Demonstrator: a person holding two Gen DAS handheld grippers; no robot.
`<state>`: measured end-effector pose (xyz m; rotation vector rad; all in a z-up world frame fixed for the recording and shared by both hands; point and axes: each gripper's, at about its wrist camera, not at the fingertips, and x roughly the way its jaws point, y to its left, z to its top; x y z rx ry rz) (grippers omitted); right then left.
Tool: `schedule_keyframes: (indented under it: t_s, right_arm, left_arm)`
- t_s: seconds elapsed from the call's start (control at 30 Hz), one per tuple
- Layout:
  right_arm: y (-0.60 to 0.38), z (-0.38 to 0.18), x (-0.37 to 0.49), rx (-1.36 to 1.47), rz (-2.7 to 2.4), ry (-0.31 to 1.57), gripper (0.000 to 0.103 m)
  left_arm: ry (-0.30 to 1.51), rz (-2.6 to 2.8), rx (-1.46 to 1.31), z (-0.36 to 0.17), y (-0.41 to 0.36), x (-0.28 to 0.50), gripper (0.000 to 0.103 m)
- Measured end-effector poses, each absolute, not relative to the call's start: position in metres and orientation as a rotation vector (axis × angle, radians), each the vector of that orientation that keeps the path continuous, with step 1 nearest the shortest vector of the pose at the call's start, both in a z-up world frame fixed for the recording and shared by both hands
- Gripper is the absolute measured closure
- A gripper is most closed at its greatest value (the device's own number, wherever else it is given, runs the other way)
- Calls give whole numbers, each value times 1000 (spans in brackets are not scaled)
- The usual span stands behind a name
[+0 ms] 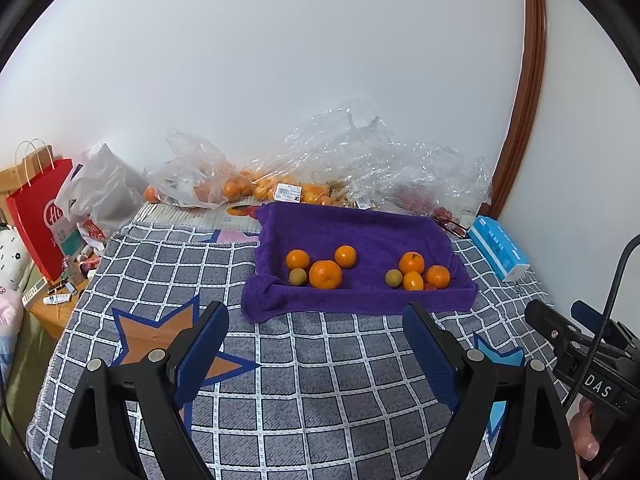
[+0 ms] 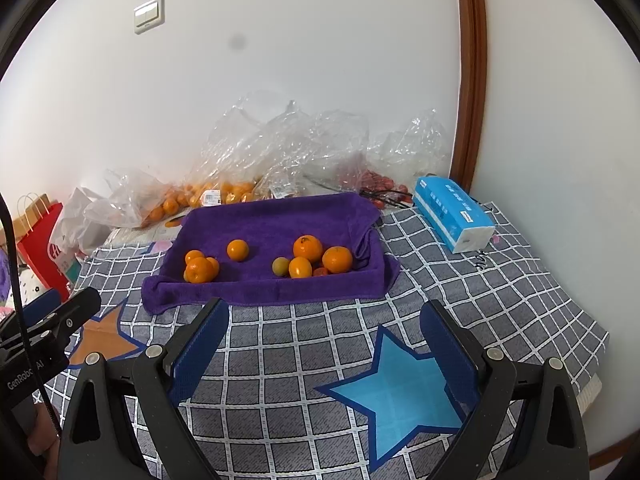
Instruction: Organize fruits
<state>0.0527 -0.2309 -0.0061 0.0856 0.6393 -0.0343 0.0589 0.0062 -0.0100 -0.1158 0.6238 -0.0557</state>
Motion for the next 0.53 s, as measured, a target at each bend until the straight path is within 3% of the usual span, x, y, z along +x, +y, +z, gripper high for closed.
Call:
schedule_keyframes:
  t_s: [0.53]
  right_arm:
    - [-230,-8,53,84,-33,641,7]
  left_arm:
    - [612,-47,-121,-8,10,57,15]
